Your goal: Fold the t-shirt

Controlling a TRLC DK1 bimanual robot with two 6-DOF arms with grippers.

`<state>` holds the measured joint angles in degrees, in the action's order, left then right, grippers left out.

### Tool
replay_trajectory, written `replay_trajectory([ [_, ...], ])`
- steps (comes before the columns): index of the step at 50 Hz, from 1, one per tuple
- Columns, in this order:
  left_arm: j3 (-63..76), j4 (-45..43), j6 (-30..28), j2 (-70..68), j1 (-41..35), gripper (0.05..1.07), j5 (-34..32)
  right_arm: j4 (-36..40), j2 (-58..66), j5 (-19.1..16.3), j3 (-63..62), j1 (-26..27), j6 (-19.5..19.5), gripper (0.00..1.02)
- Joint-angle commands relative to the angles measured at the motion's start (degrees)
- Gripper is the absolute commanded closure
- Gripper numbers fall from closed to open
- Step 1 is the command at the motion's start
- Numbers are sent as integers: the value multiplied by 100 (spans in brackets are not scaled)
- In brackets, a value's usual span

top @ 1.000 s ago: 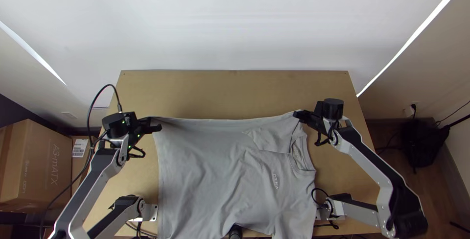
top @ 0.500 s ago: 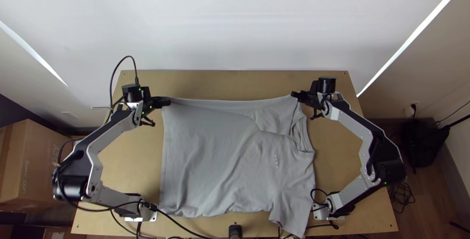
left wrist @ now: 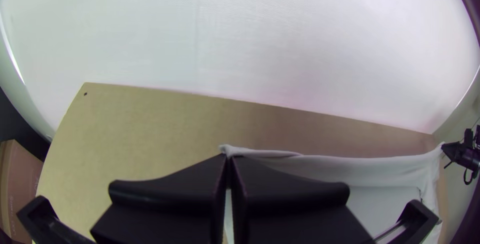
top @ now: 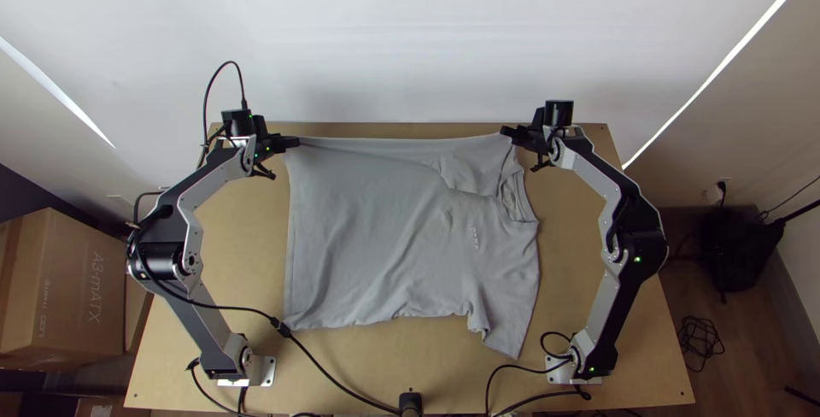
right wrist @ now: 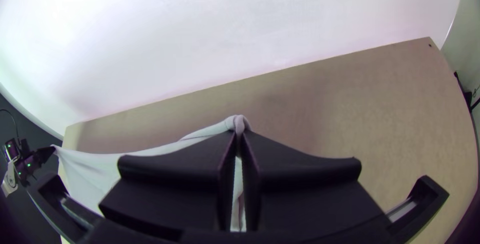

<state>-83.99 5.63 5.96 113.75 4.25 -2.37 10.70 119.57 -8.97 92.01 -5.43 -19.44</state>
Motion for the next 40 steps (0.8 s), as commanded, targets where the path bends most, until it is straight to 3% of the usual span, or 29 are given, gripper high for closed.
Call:
replay_trajectory([
  [1, -531, 175, -51, 288, 146, 105, 61, 222, 374, 194, 599, 130, -25, 100],
  [18, -1006, 1090, 20, 165, 14, 105, -27, 1242, 673, 185, 1522, 95, -271, 100],
  [25, -610, 1169, 125, -266, -12, 105, -369, 1611, 480, 185, 1355, 7, -297, 100],
  [40, 611, 1046, 213, -1189, -30, 105, -457, 1637, -267, 185, 397, -90, -297, 100],
])
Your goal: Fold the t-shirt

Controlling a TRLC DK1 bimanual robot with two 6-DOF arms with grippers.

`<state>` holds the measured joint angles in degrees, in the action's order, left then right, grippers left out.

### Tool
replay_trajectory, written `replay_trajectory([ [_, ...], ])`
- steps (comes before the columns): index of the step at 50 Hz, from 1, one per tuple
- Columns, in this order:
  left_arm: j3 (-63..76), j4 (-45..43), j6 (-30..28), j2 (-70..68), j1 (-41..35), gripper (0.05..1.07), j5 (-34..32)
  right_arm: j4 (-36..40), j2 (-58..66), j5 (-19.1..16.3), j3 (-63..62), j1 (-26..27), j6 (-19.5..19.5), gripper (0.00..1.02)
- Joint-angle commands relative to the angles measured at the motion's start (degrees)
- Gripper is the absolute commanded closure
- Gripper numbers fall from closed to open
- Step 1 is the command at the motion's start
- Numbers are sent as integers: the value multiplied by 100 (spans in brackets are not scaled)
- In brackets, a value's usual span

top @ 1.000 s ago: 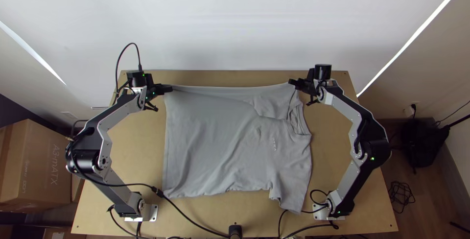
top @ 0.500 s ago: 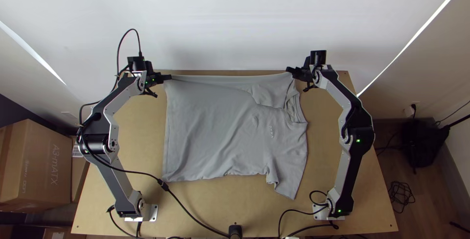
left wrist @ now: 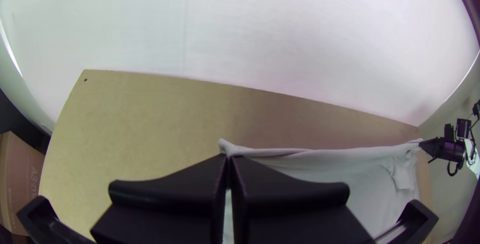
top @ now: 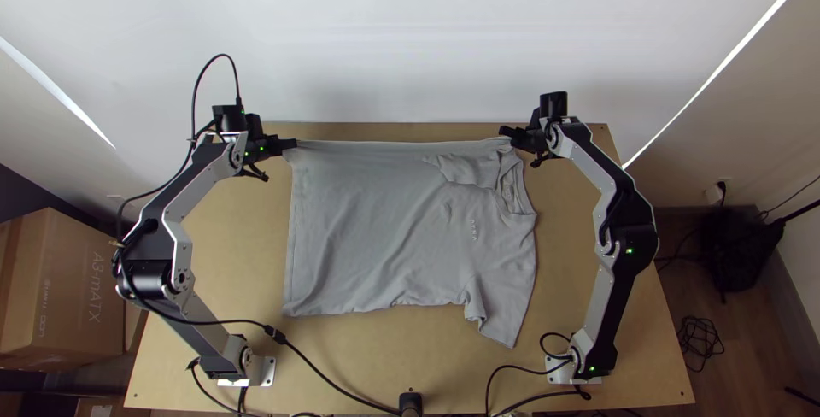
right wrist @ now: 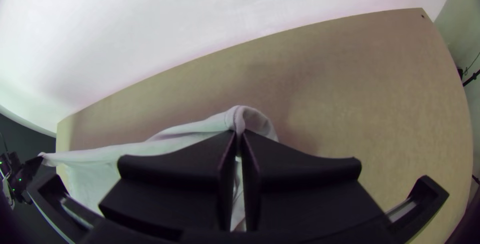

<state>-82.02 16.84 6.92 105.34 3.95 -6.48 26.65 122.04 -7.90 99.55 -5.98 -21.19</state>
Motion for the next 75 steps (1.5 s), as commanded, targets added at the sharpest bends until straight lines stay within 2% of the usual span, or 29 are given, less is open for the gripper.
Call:
replay_trajectory([
  [1, 494, -102, 117, -400, 10, 105, -55, 42, -576, 78, -436, -44, -113, 100],
  [21, 1926, -550, 117, -1182, 63, 105, -117, -81, -1551, 78, -1842, -114, -87, 100],
  [42, 2823, -1016, 117, -1525, 54, 104, -108, -785, -2009, 78, -3003, -158, -113, 100],
  [44, 2928, -1122, 108, -1595, 54, 95, -108, -785, -2044, 87, -3020, -158, -113, 92],
  [47, 3034, -1130, -33, -1701, 36, 62, -108, -732, -2132, 78, -3064, -140, -131, 57],
  [49, 3087, -1130, -85, -1771, 10, 46, -99, -644, -2202, 78, -3099, -123, -149, 41],
  [50, 3095, -1113, -94, -1806, 19, 40, -108, -618, -2255, 78, -3126, -114, -157, 35],
  [54, 3095, -937, -103, -1903, 80, 24, -117, -433, -2466, 69, -3205, -35, -184, 25],
  [56, 3078, -796, -120, -1982, 133, 22, -125, -292, -2597, 69, -3214, -9, -184, 20],
  [61, 3157, -656, -235, -2299, 194, 21, -169, -99, -3169, 78, -3416, 26, -166, 15],
  [64, 3201, -550, -261, -2536, 282, 21, -257, -11, -3582, 34, -3574, 70, -166, 15],
  [71, 3192, -190, -296, -3098, 511, 21, -538, 718, -4320, -1, -3618, 255, -175, 15],
  [72, 3183, -102, -305, -3204, 520, 21, -565, 859, -4408, -1, -3618, 281, -175, 13],
  [74, 3157, 56, -323, -3371, 546, 21, -609, 1246, -4584, -1, -3618, 334, -166, 4],
  [75, 3148, 118, -331, -3441, 563, 21, -618, 1421, -4645, -1, -3609, 352, -140, 4],
])
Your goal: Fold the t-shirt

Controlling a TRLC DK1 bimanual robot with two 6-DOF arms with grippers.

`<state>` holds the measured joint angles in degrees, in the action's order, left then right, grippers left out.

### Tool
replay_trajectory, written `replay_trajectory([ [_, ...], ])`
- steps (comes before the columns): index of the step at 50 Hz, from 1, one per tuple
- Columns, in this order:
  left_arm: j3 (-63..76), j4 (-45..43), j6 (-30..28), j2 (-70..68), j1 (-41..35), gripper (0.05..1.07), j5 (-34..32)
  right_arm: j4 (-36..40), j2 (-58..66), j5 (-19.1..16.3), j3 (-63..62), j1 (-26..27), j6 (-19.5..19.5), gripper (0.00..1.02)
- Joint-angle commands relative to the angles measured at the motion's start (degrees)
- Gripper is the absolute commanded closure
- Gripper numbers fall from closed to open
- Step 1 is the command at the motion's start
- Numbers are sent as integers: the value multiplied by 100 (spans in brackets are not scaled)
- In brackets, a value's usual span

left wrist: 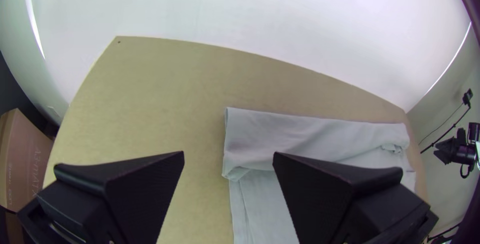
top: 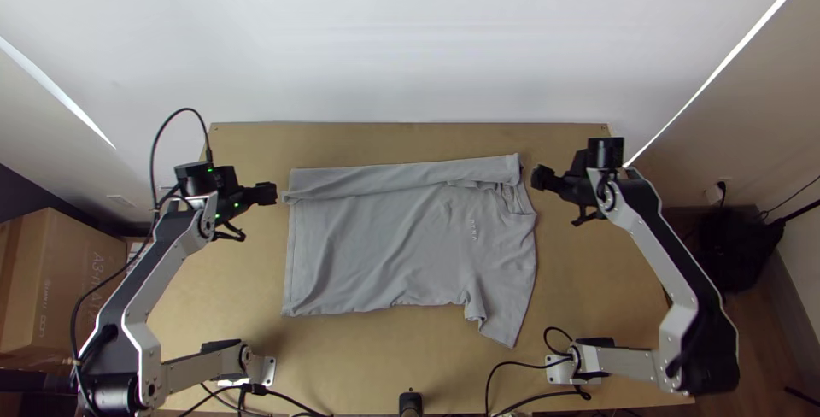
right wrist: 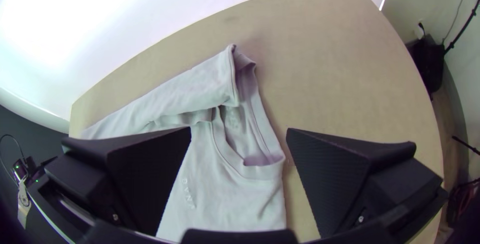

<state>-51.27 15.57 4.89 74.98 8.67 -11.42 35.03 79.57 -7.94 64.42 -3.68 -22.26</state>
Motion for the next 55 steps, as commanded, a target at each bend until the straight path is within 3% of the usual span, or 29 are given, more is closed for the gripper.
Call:
replay_trajectory([
  [1, 55, 324, -128, -511, 118, 21, -150, 786, -486, -5, -97, 131, -6, 3],
  [5, 29, 596, -163, -827, 144, 21, -264, 1314, -724, -111, -237, 263, 240, 4],
  [13, -41, 1044, -172, -1302, 162, 21, -308, 2632, -680, -998, -615, 570, 802, 8],
  [17, -41, 1150, -172, -1451, 170, 21, -317, 2834, -645, -1034, -984, 623, 917, 12],
  [24, -59, 1273, -172, -1565, 197, 21, -335, 2746, -688, -1042, -1494, 606, 1075, 36],
  [32, -103, 1361, -172, -1627, 206, 21, -343, 2395, -706, -1104, -1890, 570, 1084, 54],
  [55, -121, 1589, -163, -1741, 206, 21, -343, 1639, -170, -1165, -2417, 403, 1110, 56],
])
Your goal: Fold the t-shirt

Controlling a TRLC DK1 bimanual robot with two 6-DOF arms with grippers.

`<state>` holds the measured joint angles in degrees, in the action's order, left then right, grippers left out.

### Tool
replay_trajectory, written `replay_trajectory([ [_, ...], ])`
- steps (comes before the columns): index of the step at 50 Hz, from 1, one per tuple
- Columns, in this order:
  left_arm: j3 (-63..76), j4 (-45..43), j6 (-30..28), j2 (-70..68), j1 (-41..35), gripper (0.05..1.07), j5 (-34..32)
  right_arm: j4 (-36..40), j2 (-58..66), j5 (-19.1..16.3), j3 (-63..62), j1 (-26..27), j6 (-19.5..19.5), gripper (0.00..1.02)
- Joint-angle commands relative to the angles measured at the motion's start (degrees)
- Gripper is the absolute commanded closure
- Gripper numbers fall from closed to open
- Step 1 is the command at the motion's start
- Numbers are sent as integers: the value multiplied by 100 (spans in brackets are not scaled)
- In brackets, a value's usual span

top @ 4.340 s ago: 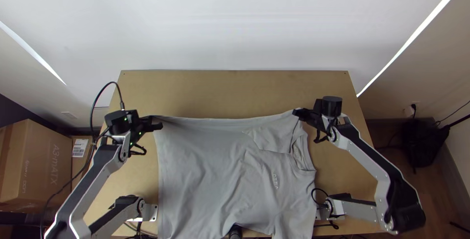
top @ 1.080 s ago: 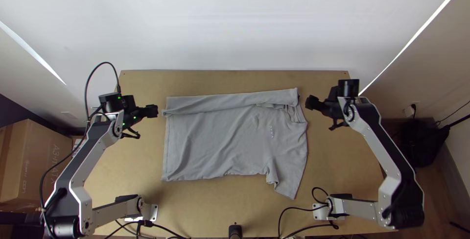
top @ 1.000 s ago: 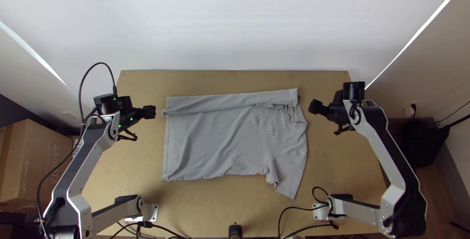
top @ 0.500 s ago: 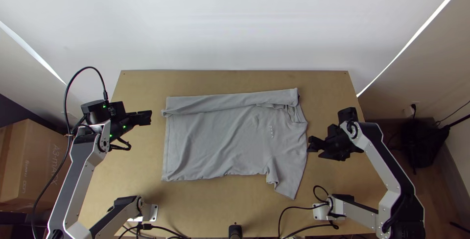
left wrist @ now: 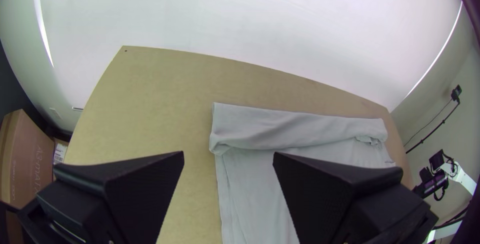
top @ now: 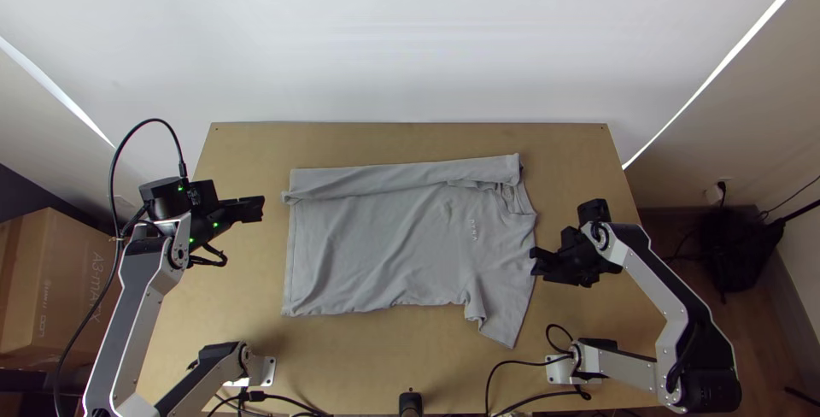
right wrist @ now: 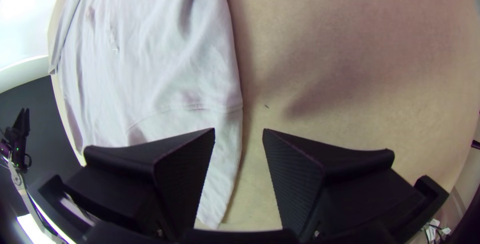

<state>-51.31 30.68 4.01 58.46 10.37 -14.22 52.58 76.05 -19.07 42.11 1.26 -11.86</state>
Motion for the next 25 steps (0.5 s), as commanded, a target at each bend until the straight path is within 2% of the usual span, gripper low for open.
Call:
replay_trajectory([
  [1, -116, 88, -76, -89, 35, 21, -64, -151, 208, -62, -194, -108, 78, 56],
  [6, -116, 149, -85, -106, 35, 21, -72, -230, 323, -97, -247, -240, 70, 57],
  [7, -116, 167, -85, -115, 35, 21, -72, -248, 340, -106, -256, -249, 70, 59],
  [11, -151, 272, -102, -115, 35, 21, -90, -424, 340, -114, -335, -363, 52, 83],
  [15, -257, 562, -137, -89, 9, 21, -99, -459, 323, -114, -387, -451, 52, 100],
  [25, -415, 2056, -709, -62, -281, 23, -99, -415, 208, -106, -449, -486, 87, 100],
])
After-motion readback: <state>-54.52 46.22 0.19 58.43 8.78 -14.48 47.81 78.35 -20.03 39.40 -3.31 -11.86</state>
